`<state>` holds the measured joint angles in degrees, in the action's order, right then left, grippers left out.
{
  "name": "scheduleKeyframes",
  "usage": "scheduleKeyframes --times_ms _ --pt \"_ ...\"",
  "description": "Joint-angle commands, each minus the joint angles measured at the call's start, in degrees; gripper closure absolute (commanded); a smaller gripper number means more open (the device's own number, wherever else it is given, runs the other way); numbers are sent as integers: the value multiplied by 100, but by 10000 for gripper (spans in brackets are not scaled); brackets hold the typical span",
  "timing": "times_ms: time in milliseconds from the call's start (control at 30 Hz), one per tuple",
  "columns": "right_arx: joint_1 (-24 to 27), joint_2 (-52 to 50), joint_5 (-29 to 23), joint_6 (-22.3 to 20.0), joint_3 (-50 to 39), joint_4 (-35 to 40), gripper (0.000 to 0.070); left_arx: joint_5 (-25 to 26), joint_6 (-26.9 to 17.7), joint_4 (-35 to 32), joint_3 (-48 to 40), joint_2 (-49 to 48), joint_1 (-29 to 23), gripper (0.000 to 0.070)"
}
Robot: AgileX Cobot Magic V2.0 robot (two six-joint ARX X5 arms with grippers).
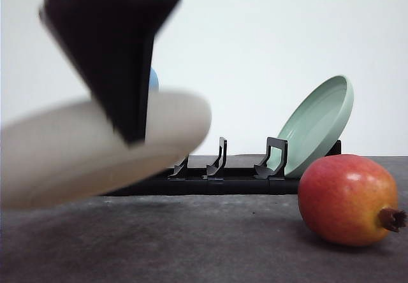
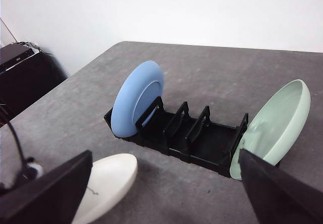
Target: Place pomegranate in white plate
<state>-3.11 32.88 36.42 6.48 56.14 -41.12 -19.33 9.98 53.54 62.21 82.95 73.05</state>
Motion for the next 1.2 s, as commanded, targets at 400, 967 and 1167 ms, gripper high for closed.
scheduleKeyframes --times_ms 400,967,1167 --pt "-17 37 18 82 96 37 110 -228 12 -745 -4 1319 101 700" --pt "-20 37 20 81 96 -8 110 -288 342 -1121 -1 1391 108 207" --pt "-241 91 -68 75 85 -244 110 -286 582 -1058 -1 889 119 64"
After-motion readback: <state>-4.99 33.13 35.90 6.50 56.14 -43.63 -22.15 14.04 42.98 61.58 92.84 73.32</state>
